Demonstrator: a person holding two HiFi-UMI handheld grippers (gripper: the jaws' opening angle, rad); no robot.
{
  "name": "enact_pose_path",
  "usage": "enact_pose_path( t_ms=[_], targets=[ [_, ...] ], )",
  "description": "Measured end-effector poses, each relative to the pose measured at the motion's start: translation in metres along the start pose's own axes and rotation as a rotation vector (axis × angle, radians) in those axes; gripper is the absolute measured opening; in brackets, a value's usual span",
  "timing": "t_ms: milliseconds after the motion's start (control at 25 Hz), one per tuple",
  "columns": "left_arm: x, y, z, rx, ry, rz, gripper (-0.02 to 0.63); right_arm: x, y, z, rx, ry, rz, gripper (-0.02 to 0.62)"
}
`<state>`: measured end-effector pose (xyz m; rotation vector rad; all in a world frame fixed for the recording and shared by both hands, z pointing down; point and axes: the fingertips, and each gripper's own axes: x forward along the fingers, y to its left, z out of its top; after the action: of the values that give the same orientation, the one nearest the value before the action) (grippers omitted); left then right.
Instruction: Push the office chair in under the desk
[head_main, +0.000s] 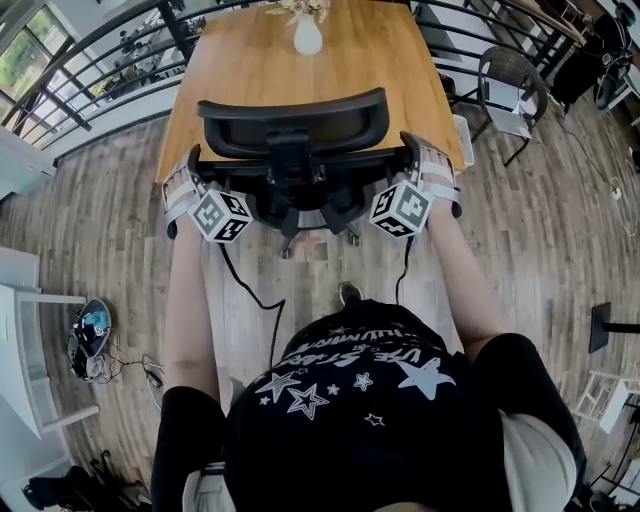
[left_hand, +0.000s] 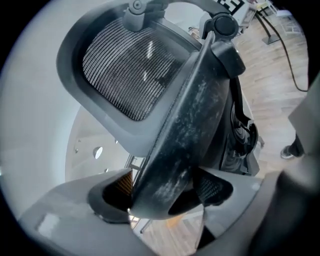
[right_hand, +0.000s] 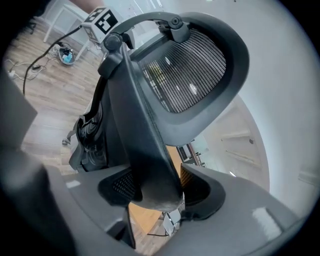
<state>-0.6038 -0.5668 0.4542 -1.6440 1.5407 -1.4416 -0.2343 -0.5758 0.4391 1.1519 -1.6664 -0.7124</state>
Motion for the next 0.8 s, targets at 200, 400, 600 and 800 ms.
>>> enact_pose_path(
  t_ms=[200,400,600,800],
  targets=[
    [-0.007,0.002,-0.002,-0.045,0.001,-0.029,0.380,-0.010,-0.002,-0.002,0.019,-0.011,-0.016,0.259],
    [-0.026,0.013,-0.006,-0.112,-0.011,-0.019,0.380,-0.025,-0.002,0.000,0.065,-0.019,-0.020,0.258],
    [-0.053,0.010,-0.005,-0.219,-0.063,-0.028,0.379,-0.049,-0.003,0.009,0.110,-0.044,-0.045,0.256],
    [-0.079,-0.002,0.001,-0.314,-0.118,-0.048,0.379,-0.079,0.003,0.022,0.182,-0.084,-0.036,0.253]
  ],
)
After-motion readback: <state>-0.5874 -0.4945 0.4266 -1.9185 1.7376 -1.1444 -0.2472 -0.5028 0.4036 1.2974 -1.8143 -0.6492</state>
